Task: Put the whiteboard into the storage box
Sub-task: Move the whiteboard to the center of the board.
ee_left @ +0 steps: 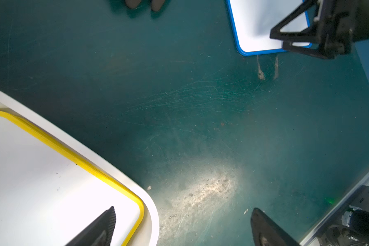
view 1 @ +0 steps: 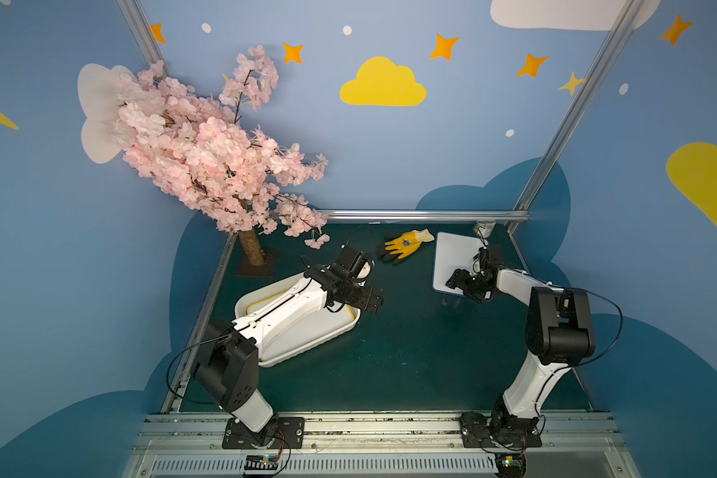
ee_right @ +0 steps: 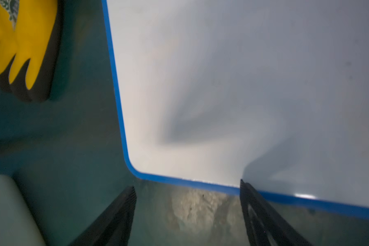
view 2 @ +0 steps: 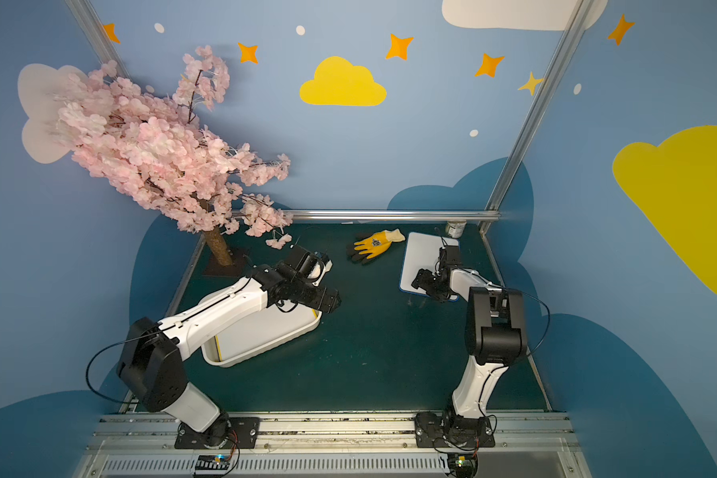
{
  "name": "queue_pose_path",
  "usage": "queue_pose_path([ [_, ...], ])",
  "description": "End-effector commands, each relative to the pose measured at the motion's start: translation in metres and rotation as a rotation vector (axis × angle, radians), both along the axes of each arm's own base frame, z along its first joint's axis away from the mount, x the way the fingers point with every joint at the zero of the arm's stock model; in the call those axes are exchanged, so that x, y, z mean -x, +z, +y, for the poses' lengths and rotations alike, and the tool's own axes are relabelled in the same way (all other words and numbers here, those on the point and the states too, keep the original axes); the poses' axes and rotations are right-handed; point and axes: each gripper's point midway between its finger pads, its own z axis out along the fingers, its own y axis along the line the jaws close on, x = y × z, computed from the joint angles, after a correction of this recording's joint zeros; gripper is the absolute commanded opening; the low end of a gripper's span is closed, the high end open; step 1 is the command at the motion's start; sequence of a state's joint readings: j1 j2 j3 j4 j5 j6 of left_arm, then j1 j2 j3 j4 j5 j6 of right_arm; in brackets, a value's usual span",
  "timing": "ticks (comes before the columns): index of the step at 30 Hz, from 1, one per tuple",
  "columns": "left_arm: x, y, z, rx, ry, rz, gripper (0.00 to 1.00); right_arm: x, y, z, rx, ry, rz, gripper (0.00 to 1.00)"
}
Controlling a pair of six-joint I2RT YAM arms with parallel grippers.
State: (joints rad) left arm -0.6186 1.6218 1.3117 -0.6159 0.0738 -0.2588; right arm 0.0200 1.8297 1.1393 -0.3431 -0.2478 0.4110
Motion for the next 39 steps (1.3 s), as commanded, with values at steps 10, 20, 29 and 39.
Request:
queue_pose_path([
  [10,-0.015,0.018,-0.023,0.07,0.022,-0.021,1.0,-0.019,0.03,-0.093,0.006,-0.271,-0.104,0.79],
  [20,-0.086,0.009,-0.131,0.179,0.062,-0.05,1.0,-0.036,0.016,-0.121,-0.087,-0.369,-0.124,0.79],
  [29,-0.156,-0.022,-0.202,0.339,0.147,-0.042,1.0,-0.047,0.002,-0.126,-0.14,-0.383,-0.124,0.79],
  [39,-0.189,-0.061,-0.238,0.528,0.236,-0.028,1.0,-0.059,-0.009,-0.111,-0.197,-0.352,-0.11,0.79],
])
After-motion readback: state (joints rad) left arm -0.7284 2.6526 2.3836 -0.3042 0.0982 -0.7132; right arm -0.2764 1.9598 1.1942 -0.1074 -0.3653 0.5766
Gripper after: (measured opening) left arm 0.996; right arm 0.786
